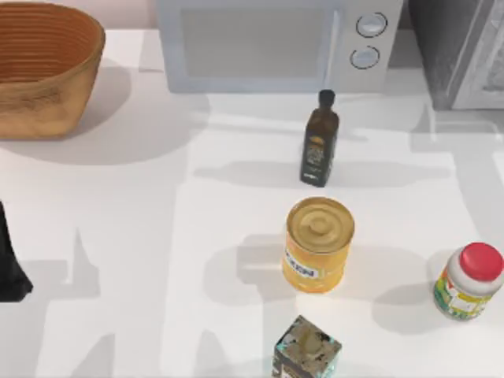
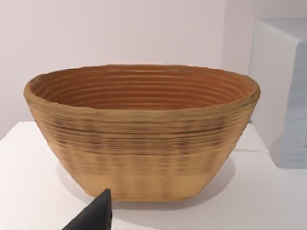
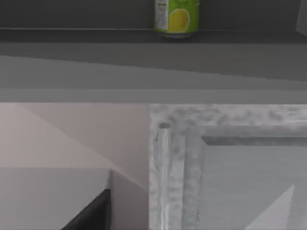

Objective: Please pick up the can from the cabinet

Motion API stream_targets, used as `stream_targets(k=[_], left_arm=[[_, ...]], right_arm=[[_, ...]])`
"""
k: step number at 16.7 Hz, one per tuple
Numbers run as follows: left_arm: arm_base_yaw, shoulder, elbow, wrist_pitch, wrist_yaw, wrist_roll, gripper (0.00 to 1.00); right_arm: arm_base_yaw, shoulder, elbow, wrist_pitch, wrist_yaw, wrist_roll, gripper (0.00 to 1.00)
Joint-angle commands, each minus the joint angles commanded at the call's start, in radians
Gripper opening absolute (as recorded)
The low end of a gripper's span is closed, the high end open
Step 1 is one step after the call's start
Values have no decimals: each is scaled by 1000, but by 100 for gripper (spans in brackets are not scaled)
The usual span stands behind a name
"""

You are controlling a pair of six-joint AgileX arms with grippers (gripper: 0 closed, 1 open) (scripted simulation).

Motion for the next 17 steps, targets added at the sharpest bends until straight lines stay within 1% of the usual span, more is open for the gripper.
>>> stream_targets(k=[4, 7, 9, 15, 17], left_arm=[[0, 0, 0, 0, 0, 0, 100], [0, 0, 0, 0, 0, 0, 100], [0, 0, 0, 0, 0, 0, 100], [0, 0, 0, 0, 0, 0, 100], [0, 0, 0, 0, 0, 0, 100]], right_arm=[[30, 216, 298, -68, 32, 2, 100], [44, 315, 435, -98, 47, 4, 100], [48, 344, 473, -107, 51, 4, 100], [43, 346, 477, -103, 50, 4, 100], [32, 383, 496, -78, 43, 4, 100]])
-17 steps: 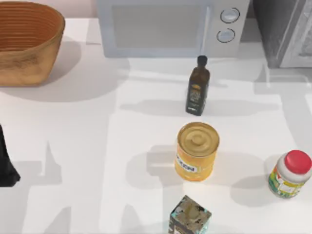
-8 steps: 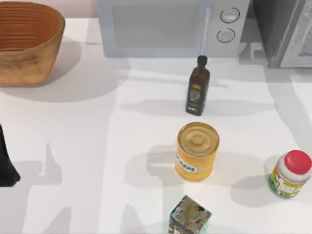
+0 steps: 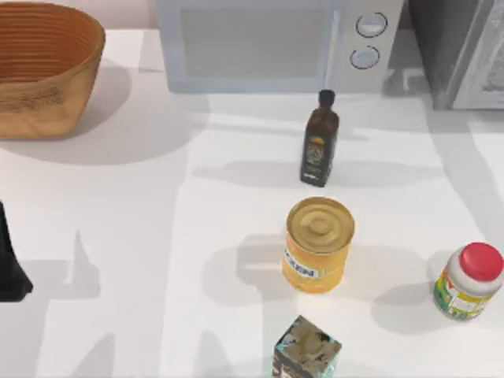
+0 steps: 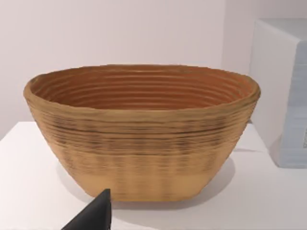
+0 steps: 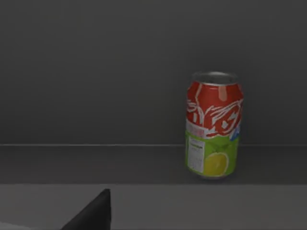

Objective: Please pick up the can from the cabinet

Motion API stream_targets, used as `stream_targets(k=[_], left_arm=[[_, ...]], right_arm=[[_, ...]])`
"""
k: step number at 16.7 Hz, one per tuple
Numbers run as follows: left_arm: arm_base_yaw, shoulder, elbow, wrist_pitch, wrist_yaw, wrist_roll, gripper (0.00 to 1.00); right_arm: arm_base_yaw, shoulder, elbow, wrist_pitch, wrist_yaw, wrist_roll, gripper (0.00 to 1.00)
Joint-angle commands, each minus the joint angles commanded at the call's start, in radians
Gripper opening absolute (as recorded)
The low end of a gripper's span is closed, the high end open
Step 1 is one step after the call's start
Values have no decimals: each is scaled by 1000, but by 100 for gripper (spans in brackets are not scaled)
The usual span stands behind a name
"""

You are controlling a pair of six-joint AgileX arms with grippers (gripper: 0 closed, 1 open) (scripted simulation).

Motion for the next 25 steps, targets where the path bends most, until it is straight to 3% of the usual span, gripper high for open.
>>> stream_targets(k=[8, 13, 25], left_arm=[[0, 0, 0, 0, 0, 0, 100], [0, 0, 0, 0, 0, 0, 100], [0, 0, 0, 0, 0, 0, 100]], right_arm=[[-62, 238, 89, 148, -53, -3, 100], [-59, 248, 98, 145, -52, -2, 100], [-83, 491, 391, 99, -71, -3, 100]])
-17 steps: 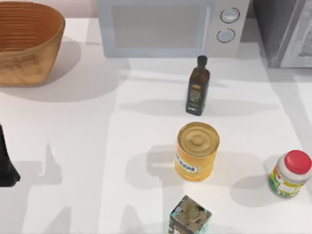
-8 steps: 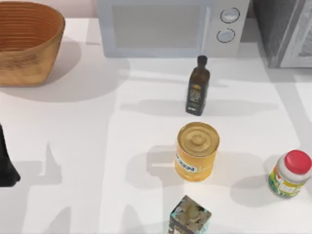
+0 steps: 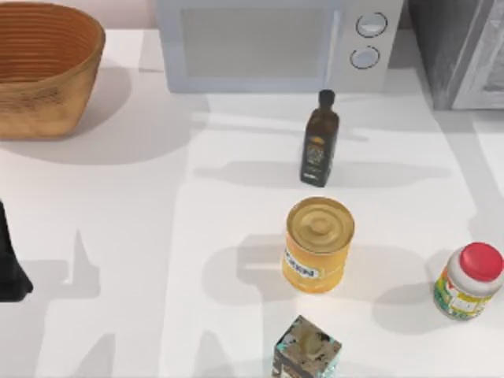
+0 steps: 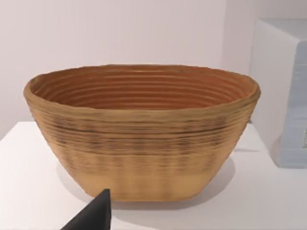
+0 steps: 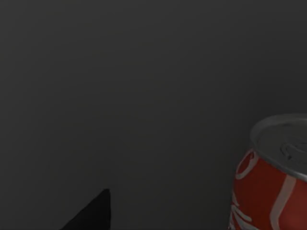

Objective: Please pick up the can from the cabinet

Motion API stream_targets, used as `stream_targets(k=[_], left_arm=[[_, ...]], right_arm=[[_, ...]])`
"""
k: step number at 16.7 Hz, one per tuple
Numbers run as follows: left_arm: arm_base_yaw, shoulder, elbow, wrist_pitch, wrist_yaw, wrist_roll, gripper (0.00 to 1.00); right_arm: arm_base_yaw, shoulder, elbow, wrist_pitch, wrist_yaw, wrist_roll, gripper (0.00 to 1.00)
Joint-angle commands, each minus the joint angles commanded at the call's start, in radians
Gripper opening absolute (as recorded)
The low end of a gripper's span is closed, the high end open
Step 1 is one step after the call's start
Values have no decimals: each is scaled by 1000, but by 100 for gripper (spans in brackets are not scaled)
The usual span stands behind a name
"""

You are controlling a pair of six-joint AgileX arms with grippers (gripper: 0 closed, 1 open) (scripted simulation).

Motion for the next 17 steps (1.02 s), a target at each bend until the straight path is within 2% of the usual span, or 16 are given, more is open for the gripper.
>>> stream_targets(k=[2, 15, 17], left_arm=[[0, 0, 0, 0, 0, 0, 100], [0, 0, 0, 0, 0, 0, 100], [0, 0, 0, 0, 0, 0, 100]], right_arm=[[0, 0, 0, 0, 0, 0, 100], [0, 0, 0, 0, 0, 0, 2], [0, 0, 0, 0, 0, 0, 0]])
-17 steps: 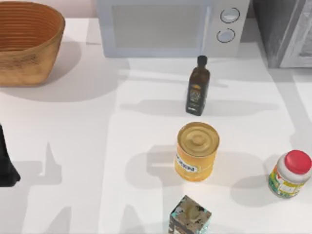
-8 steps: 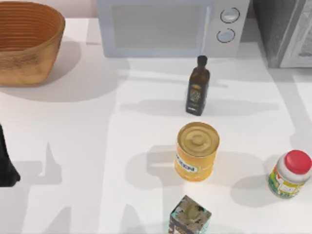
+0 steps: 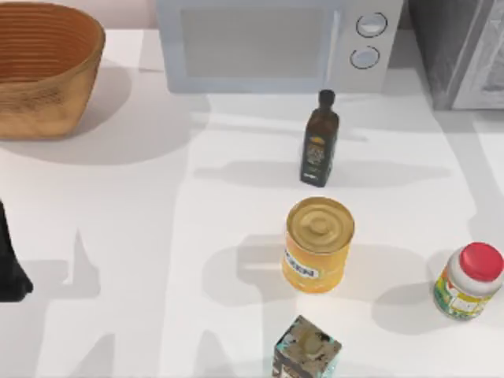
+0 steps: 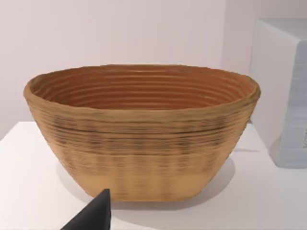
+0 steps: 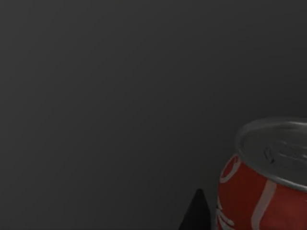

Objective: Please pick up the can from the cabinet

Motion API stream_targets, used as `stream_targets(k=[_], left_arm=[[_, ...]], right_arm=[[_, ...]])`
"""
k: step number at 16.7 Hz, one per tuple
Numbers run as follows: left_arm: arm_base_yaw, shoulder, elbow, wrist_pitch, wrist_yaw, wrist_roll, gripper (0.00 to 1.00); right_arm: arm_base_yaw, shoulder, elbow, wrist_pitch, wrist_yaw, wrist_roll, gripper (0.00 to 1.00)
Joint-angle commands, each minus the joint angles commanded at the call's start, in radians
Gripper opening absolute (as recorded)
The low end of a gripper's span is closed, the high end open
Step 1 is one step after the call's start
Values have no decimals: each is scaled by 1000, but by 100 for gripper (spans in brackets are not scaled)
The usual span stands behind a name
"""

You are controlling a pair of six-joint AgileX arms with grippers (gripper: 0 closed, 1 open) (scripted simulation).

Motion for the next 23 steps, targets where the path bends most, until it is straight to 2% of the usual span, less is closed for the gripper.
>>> stream_targets(k=[9, 19, 23], left_arm=[[0, 0, 0, 0, 0, 0, 100], [0, 0, 0, 0, 0, 0, 100], [0, 0, 0, 0, 0, 0, 100]], right_arm=[[5, -16, -7, -9, 3, 1, 0], [83, -459, -198, -255, 73, 1, 0], [93, -508, -220, -288, 83, 1, 0]])
